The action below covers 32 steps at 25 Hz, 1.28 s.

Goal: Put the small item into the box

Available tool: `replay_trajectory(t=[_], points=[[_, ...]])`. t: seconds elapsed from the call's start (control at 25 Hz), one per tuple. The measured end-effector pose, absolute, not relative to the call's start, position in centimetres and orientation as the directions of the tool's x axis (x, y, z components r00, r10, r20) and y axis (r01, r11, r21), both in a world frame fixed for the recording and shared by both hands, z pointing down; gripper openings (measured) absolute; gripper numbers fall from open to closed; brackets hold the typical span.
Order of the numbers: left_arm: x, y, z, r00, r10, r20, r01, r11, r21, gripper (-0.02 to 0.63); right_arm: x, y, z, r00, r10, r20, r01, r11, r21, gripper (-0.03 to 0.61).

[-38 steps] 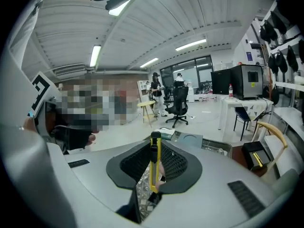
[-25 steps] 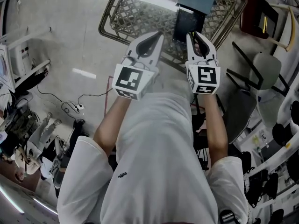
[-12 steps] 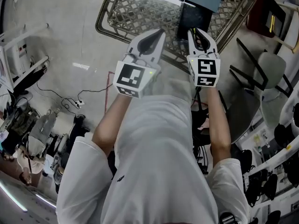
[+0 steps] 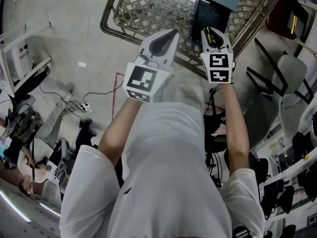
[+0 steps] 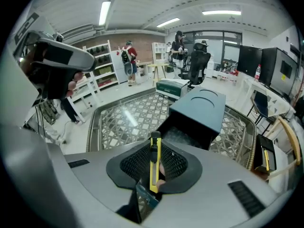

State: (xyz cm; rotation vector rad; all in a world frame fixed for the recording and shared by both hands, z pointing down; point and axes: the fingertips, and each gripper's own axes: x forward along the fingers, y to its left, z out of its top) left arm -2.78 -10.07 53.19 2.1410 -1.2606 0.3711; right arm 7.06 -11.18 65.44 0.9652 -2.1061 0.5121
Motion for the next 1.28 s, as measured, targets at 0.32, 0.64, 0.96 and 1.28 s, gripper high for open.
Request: replay_trajectory(t=[0.32,0.64,0.96,1.28], points=[[-2.8,-10.0,54.9,0.505,-0.671,0.543,-0.86,-0.341,0.378,0.002,6.8,-10.4,68.6,-0.391,-0.366,0.844,-0.714,0.7,-0.028,0.055],[-2.6,-9.8,55.9,0.512,-0.657,0.553,-0.857,-0.343,0.385,0.002,6.9,-8.6,71.6,-0.322,-0.206,0.924,-0.652,0.756,-0.059,0.055],[-2.9,-10.0,56.3,0.508,-0.658,0.556,-0.859,-0.337,0.386,0.002,6.6,-8.6,72.7,-0.277,-0.146,0.95,-0.613,0.788,-0.058,0.055],[-3.1,-9.9,56.5,0.507,-0.659,0.555,-0.859,-0.333,0.389,0.002,6.9,-8.0,73.4,-0.259,-0.112,0.959,-0.594,0.802,-0.066,0.064]])
